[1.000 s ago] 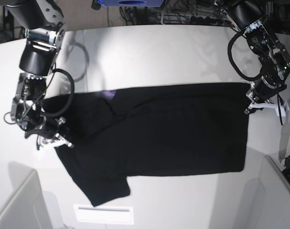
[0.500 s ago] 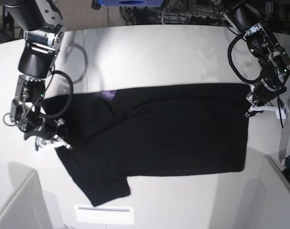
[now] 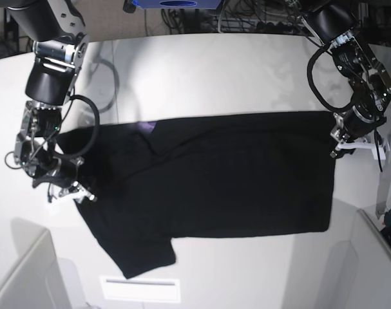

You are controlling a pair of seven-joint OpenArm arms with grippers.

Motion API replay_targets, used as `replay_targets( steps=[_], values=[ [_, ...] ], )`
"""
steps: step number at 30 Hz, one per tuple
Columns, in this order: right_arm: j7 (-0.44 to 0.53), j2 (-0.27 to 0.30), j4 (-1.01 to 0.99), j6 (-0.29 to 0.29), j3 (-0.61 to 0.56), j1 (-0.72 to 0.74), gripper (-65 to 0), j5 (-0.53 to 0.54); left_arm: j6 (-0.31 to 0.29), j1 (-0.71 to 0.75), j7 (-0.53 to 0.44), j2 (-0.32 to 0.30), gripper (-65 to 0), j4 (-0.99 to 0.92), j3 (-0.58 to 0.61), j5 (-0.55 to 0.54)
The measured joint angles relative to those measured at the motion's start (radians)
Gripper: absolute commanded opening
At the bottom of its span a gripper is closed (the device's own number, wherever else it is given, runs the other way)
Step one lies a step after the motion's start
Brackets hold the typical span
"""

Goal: Fold the T-shirt properly
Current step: 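Lift the shoulder edge with both grippers and pull it toward the hem, then drag the held shoulder edge back toward the robot with both grippers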

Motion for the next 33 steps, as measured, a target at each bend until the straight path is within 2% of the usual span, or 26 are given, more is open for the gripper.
replay_targets(
  steps=[3, 5, 6, 8, 10, 11, 14, 18, 22, 24, 25, 27, 29, 33],
  values=[
    [-0.001, -0.015, 0.102, 0.000, 0.063, -0.043, -36.8, 0.000, -0.002, -0.003, -0.002, 0.012, -24.0, 0.009, -0.063, -0.010],
    [-0.006, -0.026, 0.199, -0.007, 0.102, -0.077, -36.8, -0.008, -0.001, 0.000, 0.000, 0.011, -16.8, 0.023, -0.116, -0.005],
    [-0.013, -0.034, 0.254, -0.011, 0.121, -0.095, -36.8, -0.006, -0.001, 0.003, 0.000, 0.012, -15.1, 0.039, -0.137, -0.005],
    [-0.017, -0.052, 0.384, -0.007, 0.146, -0.147, -36.8, 0.006, -0.026, 0.020, -0.005, 0.018, -14.8, 0.085, -0.167, -0.009],
    [-0.025, -0.092, 0.524, -0.010, 0.180, -0.228, -36.8, 0.009, -0.104, 0.071, -0.019, 0.044, -14.8, 0.107, -0.212, -0.076],
    [-0.025, -0.113, 0.585, -0.009, 0.196, -0.274, -36.3, 0.006, -0.125, 0.100, -0.013, 0.060, -14.8, 0.102, -0.240, -0.102],
    [-0.032, -0.198, 0.740, -0.009, 0.241, -0.441, -35.9, -0.008, -0.123, 0.179, 0.005, 0.101, -14.8, 0.045, -0.314, -0.101],
    [-0.030, -0.284, 0.776, -0.007, 0.275, -0.549, -35.7, 0.000, -0.128, 0.182, -0.003, 0.100, -14.8, -0.027, -0.308, -0.107],
    [-0.001, -0.298, 0.770, -0.009, 0.281, -0.592, -35.7, -0.005, -0.128, 0.142, -0.007, 0.100, -14.8, -0.093, -0.303, -0.111],
    [0.076, -0.297, 0.765, -0.060, 0.277, -0.605, -33.8, 0.011, -0.129, 0.114, -0.010, 0.099, -14.8, -0.126, -0.305, -0.115],
    [0.094, -0.295, 0.749, -0.100, 0.277, -0.607, -31.4, 0.005, -0.129, 0.103, -0.023, 0.098, -14.8, -0.142, -0.307, -0.122],
    [0.116, -0.296, 0.713, -0.131, 0.277, -0.612, -27.3, -0.003, -0.129, 0.080, -0.023, 0.093, -14.8, -0.164, -0.307, -0.122],
    [0.124, -0.293, 0.673, -0.131, 0.278, -0.608, -26.4, 0.001, -0.129, 0.059, -0.023, 0.095, -14.8, -0.172, -0.304, -0.105],
    [0.128, -0.288, 0.555, -0.131, 0.280, -0.555, -26.3, 0.003, -0.137, 0.010, -0.019, 0.097, -15.0, -0.178, -0.303, 0.009]
  ],
)
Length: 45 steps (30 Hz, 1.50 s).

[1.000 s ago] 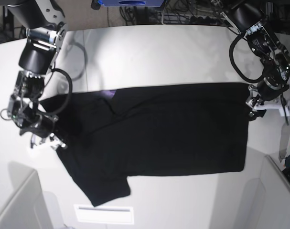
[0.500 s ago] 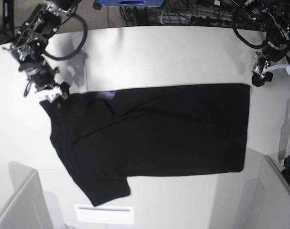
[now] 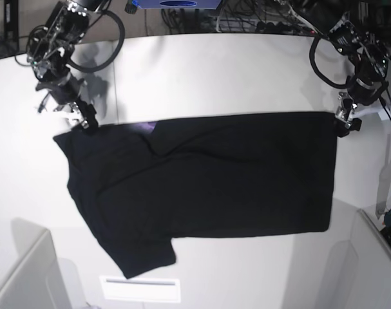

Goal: Fold the T-shirt properly
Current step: 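Drag the held shoulder edge back toward the robot with both grippers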

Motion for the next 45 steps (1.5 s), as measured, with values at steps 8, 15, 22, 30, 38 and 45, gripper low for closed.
replay_targets(
  steps=[8, 15, 22, 30, 38, 45],
  values=[
    [0.182, 0.076, -0.220, 0.009, 0.000, 0.087, -26.6, 0.023, 0.008, -0.014, 0.003, 0.001, -34.9, -0.005, 0.000, 0.033],
    [0.226, 0.122, -0.356, 0.031, 0.002, 0.167, -26.7, 0.052, 0.007, -0.014, 0.000, 0.000, -61.7, -0.065, 0.001, 0.021],
    [0.240, 0.138, -0.383, 0.038, 0.002, 0.172, -38.6, 0.055, 0.006, -0.016, -0.001, -0.003, -65.0, -0.085, -0.002, 0.011],
    [0.281, 0.137, -0.388, 0.029, 0.002, 0.148, -65.0, 0.043, -0.004, -0.006, 0.001, -0.013, -65.0, -0.080, 0.080, 0.009],
    [0.258, 0.132, -0.258, 0.006, -0.005, 0.044, -65.0, 0.015, -0.008, 0.072, 0.000, -0.040, -65.0, -0.036, 0.079, 0.003],
    [0.125, 0.124, -0.106, 0.000, -0.002, -0.064, -65.0, 0.015, 0.005, 0.236, 0.025, -0.040, -65.0, 0.173, 0.077, 0.026]
  ],
)
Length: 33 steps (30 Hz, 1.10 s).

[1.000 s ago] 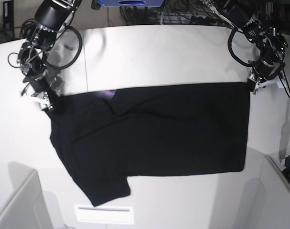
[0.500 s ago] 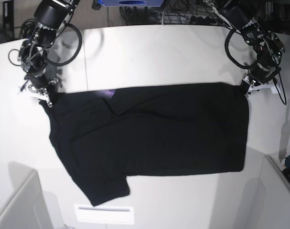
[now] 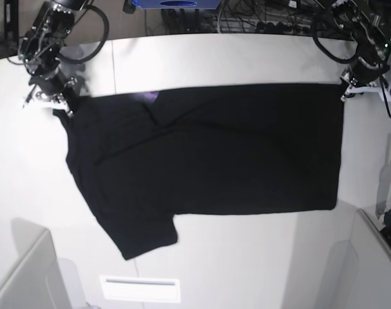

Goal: Fold the T-shirt properly
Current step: 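Drag the held shoulder edge back toward the robot with both grippers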

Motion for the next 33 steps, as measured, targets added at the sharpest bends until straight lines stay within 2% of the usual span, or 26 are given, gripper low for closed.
replay_targets(
  steps=[8, 12, 16, 33],
  values=[
    [-0.041, -0.042, 0.210, 0.000, 0.001, -0.178, -65.0, 0.001, -0.011, 0.153, -0.001, 0.001, -65.0, 0.047, -0.001, 0.005],
    [-0.036, -0.055, 0.230, 0.000, 0.002, -0.232, -65.0, -0.002, -0.121, 0.194, -0.001, 0.007, -65.0, 0.051, -0.031, -0.005],
    [-0.040, -0.057, 0.230, 0.001, 0.002, -0.279, -65.0, 0.002, -0.133, 0.228, -0.005, -0.002, -65.0, 0.051, -0.082, -0.004],
    [-0.034, -0.068, 0.257, 0.000, 0.000, -0.353, -65.0, -0.002, -0.144, 0.249, -0.003, -0.001, -65.0, 0.051, -0.079, -0.003]
  ],
)
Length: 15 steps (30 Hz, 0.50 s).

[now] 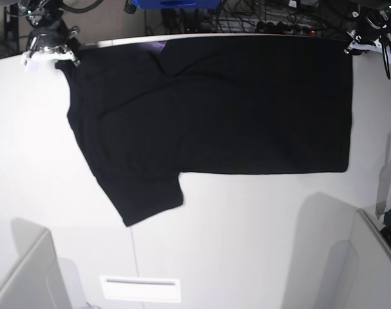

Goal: Fold the T-shirt properly
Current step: 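Drag the held shoulder edge back toward the robot with both grippers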

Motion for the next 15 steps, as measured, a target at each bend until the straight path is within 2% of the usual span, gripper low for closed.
replay_targets(
  steps=[3, 10, 15],
  values=[
    [-0.007, -0.019, 0.005, 0.000, 0.000, -0.014, -65.0, 0.000, 0.000, 0.000, -0.003, -0.002, -65.0, 0.000, 0.000, 0.000],
    [0.000, -0.019, 0.007, 0.000, 0.000, -0.013, -65.0, 0.000, 0.000, 0.000, -0.003, -0.004, -65.0, 0.002, 0.001, 0.000],
    [0.000, -0.019, 0.007, 0.000, 0.000, -0.014, -65.0, 0.000, 0.000, 0.006, 0.000, -0.003, -65.0, 0.080, 0.001, 0.000]
  ],
)
